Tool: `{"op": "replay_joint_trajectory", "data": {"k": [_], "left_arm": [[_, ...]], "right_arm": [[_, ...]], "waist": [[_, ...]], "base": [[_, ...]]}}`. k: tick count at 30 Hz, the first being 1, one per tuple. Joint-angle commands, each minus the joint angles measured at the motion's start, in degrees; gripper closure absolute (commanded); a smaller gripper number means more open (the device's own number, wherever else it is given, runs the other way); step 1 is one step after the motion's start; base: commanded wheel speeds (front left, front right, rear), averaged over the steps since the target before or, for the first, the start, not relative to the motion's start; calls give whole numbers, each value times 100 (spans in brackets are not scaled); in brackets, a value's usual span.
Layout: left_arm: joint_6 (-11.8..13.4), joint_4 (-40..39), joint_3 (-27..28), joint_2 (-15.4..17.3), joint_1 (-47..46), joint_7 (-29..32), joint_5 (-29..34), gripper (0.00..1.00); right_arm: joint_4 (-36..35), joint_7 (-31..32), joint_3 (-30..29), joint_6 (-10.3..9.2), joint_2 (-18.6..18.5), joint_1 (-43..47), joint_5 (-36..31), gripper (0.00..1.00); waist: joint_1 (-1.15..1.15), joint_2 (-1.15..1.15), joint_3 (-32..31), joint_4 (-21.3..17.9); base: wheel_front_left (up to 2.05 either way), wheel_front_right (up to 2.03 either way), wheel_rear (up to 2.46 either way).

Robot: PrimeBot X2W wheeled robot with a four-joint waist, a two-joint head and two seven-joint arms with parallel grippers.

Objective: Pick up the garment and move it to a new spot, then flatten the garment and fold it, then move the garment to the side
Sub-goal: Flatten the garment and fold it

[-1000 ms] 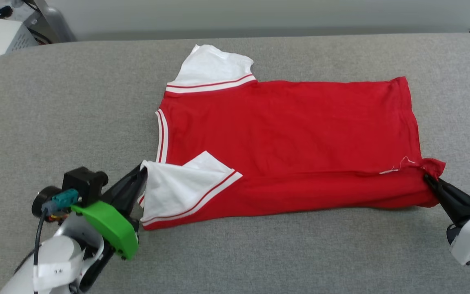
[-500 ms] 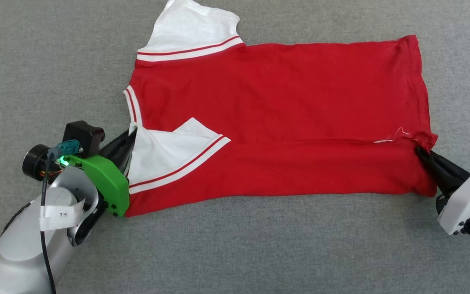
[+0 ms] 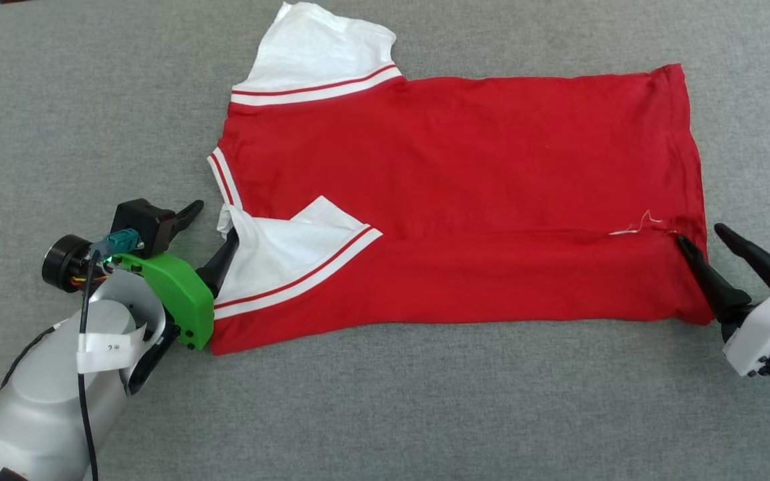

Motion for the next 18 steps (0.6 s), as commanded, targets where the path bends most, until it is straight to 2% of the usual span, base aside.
{"op": "replay_joint_trajectory", "data": {"k": [1,4,8,14,16,18], "left_arm": [[-16,22,-66,35,-87,-42,-52,0],[-16,-61,-101,166,-165,-48,-138,0],[-16,-341,-130,376,-254,346,-505,0],[-16,-938,-344,681,-567,1936,-1193,0],[-16,-1206,-455,791,-778,2901,-1587,0],[-16,-1342,-517,818,-912,3417,-1786,0]], "right_arm": [[-68,-93,-85,-3,-69,146,21,0],[-270,-253,-380,-3,-165,407,12,0],[-503,-320,-785,-3,-194,688,-106,0],[-783,-89,-1155,-3,-79,972,-388,0],[-881,51,-1266,-3,40,1043,-506,0],[-928,137,-1313,-3,110,1067,-575,0]], "waist": [[0,0,-223,98],[0,0,-410,142],[0,0,-605,172],[0,0,-774,245],[0,0,-828,269],[0,0,-842,280]], "base": [[0,0,0],[0,0,0],[0,0,0],[0,0,0],[0,0,0],[0,0,0]]}}
